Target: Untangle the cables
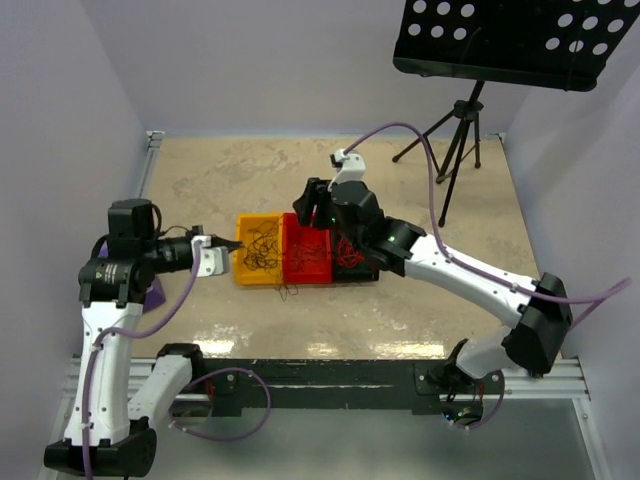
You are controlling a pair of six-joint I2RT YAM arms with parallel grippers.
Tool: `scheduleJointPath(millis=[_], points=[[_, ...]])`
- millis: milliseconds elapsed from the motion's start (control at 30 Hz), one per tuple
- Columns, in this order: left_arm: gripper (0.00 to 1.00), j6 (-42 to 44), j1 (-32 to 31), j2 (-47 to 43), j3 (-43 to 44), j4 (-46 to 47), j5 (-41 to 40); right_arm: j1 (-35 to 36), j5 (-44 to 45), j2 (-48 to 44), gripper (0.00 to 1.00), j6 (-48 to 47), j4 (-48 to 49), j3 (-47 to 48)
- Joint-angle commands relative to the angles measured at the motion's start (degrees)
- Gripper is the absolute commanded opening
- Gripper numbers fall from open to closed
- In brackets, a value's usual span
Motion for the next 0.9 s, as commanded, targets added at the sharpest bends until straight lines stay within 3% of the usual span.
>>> scheduleJointPath(millis=[0, 233, 333, 700, 867], points=[[0.0, -19.7, 0.1, 0.1, 4.7, 19.6, 13.2, 0.0, 2.7, -5.7, 0.62, 0.1, -0.9, -0.6], [0.0, -52.9, 0.0, 0.9, 0.6, 60.2, 14.9, -0.1, 8.9, -11.9, 0.62, 0.8, -1.6, -1.3], [0.0, -59.5, -0.8, 2.9, -0.4, 71.2, 15.1, -0.2, 10.0, -13.0, 0.62, 1.6, -1.7, -2.1], [0.0, -49.3, -8.8, 7.7, -3.6, 64.6, 6.9, -1.2, 15.1, -19.9, 0.62, 3.7, -2.5, -5.0], [0.0, -35.0, -12.4, 11.3, -3.9, 49.5, 0.4, -2.0, 16.3, -22.8, 0.62, 3.9, -3.4, -5.7]])
